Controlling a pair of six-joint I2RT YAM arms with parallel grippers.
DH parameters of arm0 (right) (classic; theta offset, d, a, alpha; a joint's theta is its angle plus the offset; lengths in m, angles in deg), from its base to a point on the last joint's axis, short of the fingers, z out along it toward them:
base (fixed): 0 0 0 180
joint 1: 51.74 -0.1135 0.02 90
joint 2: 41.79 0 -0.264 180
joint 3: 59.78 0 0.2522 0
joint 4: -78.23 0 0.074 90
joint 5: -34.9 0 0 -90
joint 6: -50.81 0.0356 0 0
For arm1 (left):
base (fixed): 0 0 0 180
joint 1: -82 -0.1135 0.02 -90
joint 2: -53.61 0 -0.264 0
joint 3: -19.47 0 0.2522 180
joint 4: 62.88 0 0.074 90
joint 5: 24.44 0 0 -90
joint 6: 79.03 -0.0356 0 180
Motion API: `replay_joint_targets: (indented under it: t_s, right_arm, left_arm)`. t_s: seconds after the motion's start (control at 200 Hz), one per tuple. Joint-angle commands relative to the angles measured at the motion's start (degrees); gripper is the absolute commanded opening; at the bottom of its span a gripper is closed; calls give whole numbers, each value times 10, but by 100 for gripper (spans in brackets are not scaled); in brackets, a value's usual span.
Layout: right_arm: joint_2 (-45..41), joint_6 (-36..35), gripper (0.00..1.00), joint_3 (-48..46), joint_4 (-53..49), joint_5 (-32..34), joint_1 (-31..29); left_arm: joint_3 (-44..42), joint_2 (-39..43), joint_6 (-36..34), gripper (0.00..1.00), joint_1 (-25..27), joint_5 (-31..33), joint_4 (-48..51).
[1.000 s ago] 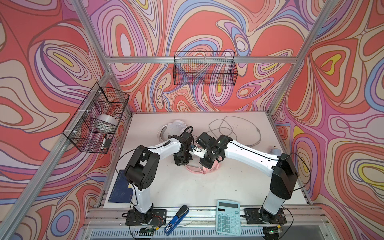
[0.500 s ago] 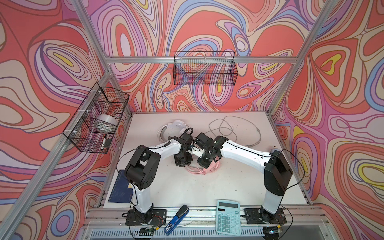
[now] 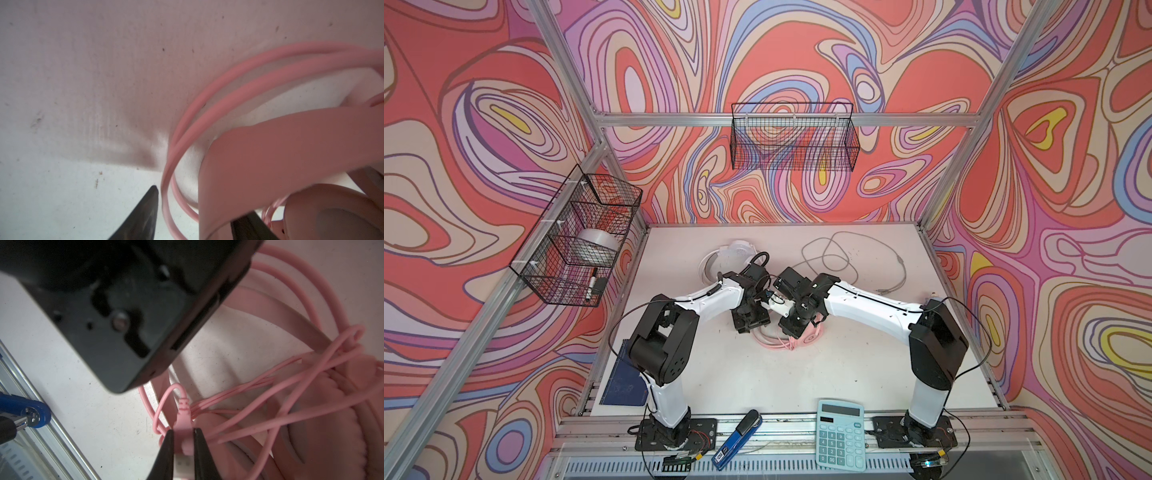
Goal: Wrap the headphones
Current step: 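Tuck the plug into the coil with the right gripper while the left lowers the headset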
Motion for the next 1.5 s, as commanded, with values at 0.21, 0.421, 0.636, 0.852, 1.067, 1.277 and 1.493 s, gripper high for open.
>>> replay_joint_targets:
  t_s: [0.21,0.421,0.636,0.852,1.067,1.277,1.493]
  right_arm:
    - [21,13,0,-10,-5,-10,4]
    - [27,26,0,-5,-3,-24,7]
    - [34,34,0,-7,-6,-24,11]
    - [33,42,0,-8,-2,-37,21]
    - [34,50,0,-11,0,-48,29]
    - [40,54,0,-8,-2,-51,31]
    - [51,59,0,-1,-6,-50,34]
  left_arm:
    - [-17,101,46,68,-13,63,12]
    - [-120,218,79,62,-56,-8,-84]
    - [-243,291,121,34,-82,-104,-195]
    - [-345,293,190,4,-86,-216,-400]
    - [-430,234,287,0,-86,-289,-655]
    - [-409,198,297,0,-78,-323,-703]
    - [-360,197,255,0,-71,-354,-650]
